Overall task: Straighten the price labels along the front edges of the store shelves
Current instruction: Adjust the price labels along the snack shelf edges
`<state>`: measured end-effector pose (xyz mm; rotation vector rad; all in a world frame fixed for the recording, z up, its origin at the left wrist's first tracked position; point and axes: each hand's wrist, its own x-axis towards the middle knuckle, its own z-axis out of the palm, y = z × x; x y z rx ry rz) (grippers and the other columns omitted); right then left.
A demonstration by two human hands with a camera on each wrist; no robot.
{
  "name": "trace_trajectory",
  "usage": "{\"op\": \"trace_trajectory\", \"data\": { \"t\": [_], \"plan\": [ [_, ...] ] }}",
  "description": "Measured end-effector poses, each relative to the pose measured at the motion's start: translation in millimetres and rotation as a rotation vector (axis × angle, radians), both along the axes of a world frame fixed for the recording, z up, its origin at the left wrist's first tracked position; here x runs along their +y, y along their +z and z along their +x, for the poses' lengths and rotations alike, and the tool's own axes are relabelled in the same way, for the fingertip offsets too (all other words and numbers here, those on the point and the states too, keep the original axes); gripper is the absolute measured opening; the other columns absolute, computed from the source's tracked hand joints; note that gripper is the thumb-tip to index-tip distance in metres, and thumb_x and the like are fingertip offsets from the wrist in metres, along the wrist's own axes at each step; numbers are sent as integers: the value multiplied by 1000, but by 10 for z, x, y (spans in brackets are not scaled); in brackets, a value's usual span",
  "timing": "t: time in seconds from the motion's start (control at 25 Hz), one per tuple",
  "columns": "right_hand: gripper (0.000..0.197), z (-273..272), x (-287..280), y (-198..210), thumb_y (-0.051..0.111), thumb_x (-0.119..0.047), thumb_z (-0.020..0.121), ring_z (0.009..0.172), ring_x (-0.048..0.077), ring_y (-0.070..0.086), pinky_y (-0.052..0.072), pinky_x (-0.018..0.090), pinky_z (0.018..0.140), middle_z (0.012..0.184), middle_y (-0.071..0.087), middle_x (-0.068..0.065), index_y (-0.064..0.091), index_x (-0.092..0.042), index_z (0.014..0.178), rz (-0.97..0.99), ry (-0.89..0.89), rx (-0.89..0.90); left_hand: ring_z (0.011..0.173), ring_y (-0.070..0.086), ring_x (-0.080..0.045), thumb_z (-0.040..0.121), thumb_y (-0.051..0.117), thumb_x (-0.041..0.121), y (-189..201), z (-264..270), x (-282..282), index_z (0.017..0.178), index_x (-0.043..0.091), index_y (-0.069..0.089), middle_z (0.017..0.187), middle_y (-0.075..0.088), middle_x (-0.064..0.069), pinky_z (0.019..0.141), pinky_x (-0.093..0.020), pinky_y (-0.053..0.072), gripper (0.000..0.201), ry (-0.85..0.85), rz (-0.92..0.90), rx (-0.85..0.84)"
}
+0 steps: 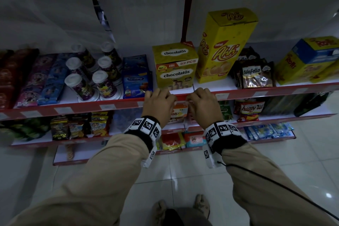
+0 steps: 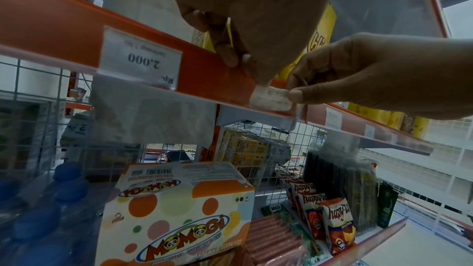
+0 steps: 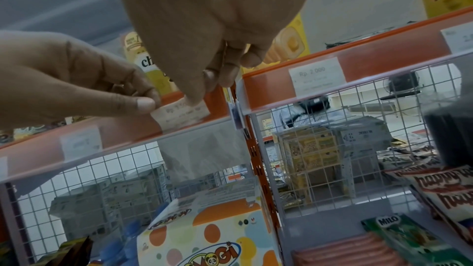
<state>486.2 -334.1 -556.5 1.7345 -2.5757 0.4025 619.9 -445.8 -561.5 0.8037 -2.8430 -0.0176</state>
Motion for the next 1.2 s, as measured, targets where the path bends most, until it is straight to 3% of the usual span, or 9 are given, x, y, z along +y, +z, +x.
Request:
{"op": "trace_trajectory", "data": {
  "t": [0.24,0.56,0.76,1.04,1.2],
  "plan": [
    [20,7,-14,-11,55,-22,93,96,35,51,41,44,77,101,59,15,67,-8,100,5,-22,18,107,47,-27,95,47,33,44,14,31,109,18,62,116,56,-4,84,-40,28,26,5,21,8],
    [22,-40,1,25,56,-19,89,101,35,49,39,42,79,108,57,14,62,-12,110,26,-5,-13,109,45,-24,90,49,33,139,99,43,114,22,55,122,54,0,88,-39,26,28,26,57,-38],
    [25,97,-35,104,65,-19,82,103,36,49,39,41,78,114,55,15,65,-13,107,14,37,12,112,44,-24,90,47,35,189,293,57,125,23,49,122,53,1,94,-43,24,37,148,15,-91],
    [34,479,-357,163,56,-21,87,120,31,40,33,41,91,125,51,10,58,-14,119,113,157,0,119,39,-26,89,48,29,213,715,-38,137,20,37,134,41,-2,98,-41,25,49,237,6,-204],
    [32,672,-514,146,53,-15,87,118,30,42,37,38,93,119,53,13,59,-10,117,89,203,-66,122,39,-26,88,49,25,202,896,-195,139,18,37,137,40,-4,100,-38,25,53,182,30,-195]
  ]
}}
